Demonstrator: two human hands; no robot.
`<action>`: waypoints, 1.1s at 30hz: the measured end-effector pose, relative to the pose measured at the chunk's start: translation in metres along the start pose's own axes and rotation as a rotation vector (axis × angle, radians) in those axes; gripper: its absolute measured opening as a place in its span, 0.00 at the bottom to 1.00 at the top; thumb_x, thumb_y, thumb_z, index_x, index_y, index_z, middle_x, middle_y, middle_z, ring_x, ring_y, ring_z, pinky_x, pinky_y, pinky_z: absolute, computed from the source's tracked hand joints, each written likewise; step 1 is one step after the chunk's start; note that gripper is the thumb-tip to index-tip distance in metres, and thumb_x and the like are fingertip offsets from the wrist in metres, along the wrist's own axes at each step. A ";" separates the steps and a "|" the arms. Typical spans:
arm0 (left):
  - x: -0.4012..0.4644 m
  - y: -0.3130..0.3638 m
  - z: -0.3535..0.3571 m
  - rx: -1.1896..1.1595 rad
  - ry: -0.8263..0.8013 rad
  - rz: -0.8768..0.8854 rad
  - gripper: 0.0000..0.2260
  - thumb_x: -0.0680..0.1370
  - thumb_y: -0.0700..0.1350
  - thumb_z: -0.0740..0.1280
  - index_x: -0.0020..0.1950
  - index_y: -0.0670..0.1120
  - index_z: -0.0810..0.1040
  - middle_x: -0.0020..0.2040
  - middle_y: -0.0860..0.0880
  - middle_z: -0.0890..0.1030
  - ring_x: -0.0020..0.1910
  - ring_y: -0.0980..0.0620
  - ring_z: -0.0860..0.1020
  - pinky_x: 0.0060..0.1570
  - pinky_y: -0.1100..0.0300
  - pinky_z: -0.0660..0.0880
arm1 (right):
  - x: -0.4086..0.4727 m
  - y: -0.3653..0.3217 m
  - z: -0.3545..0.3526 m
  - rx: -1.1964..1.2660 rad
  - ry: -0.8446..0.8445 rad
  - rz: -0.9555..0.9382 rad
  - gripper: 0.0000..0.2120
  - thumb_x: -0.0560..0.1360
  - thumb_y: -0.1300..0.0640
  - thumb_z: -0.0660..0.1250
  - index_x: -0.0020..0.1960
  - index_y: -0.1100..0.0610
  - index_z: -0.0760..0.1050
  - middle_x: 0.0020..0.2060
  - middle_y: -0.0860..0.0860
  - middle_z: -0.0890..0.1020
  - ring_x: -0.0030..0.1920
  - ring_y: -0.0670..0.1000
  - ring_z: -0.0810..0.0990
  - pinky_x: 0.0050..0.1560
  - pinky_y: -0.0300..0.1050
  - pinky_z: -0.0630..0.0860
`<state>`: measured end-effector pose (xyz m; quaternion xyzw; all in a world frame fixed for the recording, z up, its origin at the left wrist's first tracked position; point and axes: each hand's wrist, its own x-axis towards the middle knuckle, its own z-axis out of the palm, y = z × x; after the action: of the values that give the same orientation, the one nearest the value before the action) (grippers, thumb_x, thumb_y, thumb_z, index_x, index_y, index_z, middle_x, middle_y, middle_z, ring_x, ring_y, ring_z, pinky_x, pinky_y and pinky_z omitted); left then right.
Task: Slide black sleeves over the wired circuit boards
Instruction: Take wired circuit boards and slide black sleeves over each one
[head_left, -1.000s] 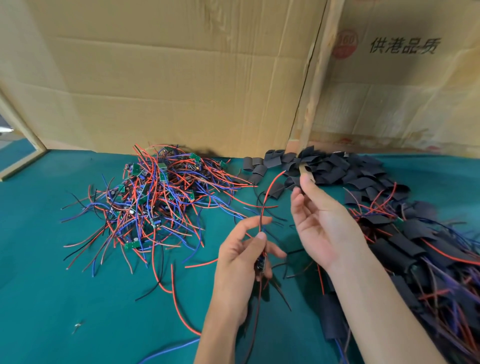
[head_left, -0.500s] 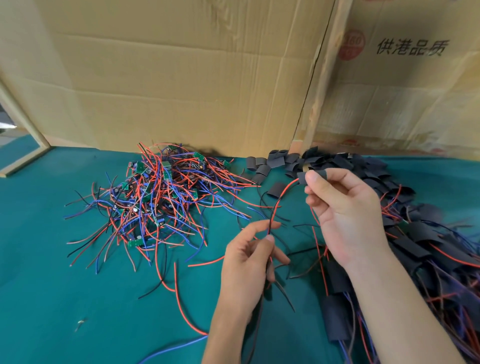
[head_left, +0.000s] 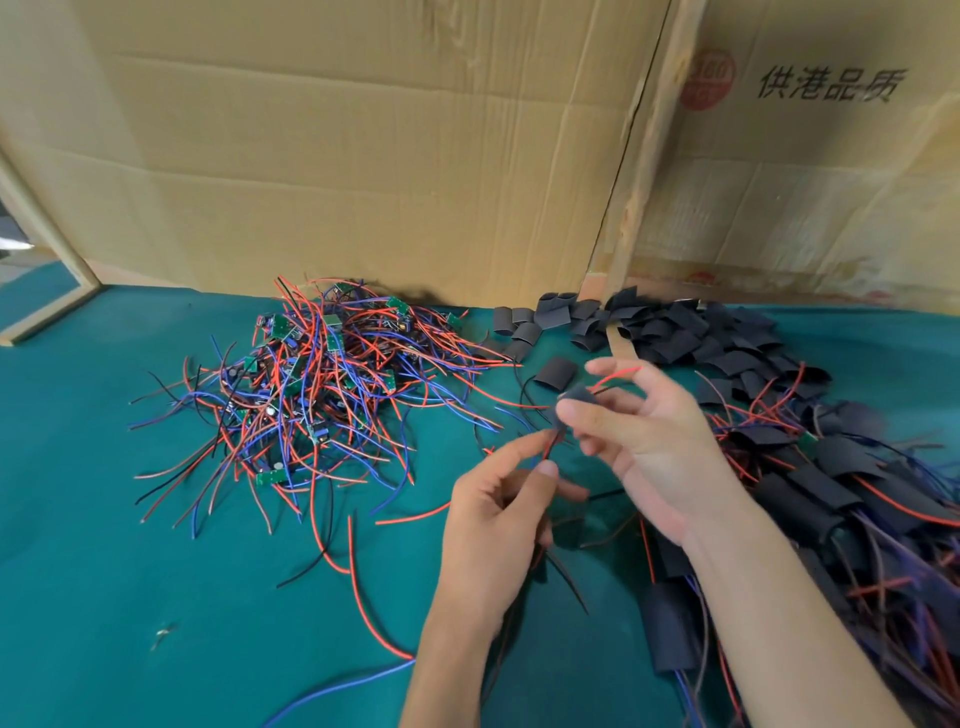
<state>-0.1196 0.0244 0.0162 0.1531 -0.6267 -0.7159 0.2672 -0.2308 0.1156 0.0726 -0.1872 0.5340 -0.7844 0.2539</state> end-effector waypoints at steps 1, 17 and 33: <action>0.000 0.000 -0.001 0.001 -0.002 -0.001 0.10 0.82 0.39 0.66 0.61 0.51 0.80 0.40 0.45 0.87 0.25 0.53 0.69 0.28 0.65 0.69 | 0.000 0.003 0.001 0.018 -0.025 0.037 0.33 0.54 0.61 0.81 0.58 0.59 0.76 0.38 0.56 0.83 0.33 0.50 0.80 0.31 0.39 0.75; -0.002 0.007 -0.012 -0.283 -0.002 -0.080 0.19 0.74 0.26 0.69 0.61 0.43 0.77 0.45 0.46 0.79 0.44 0.49 0.84 0.42 0.62 0.79 | 0.007 0.008 -0.009 0.100 -0.004 0.164 0.42 0.54 0.68 0.79 0.67 0.60 0.73 0.37 0.56 0.85 0.34 0.49 0.81 0.27 0.37 0.71; -0.003 0.018 -0.011 -0.605 0.018 -0.126 0.15 0.71 0.36 0.70 0.57 0.40 0.76 0.38 0.47 0.83 0.41 0.47 0.85 0.27 0.68 0.73 | 0.000 0.005 -0.009 0.128 -0.272 0.132 0.23 0.61 0.66 0.78 0.56 0.57 0.84 0.42 0.56 0.83 0.36 0.47 0.79 0.29 0.35 0.71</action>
<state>-0.1074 0.0159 0.0314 0.1117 -0.3720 -0.8837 0.2612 -0.2346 0.1205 0.0645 -0.2394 0.4547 -0.7660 0.3862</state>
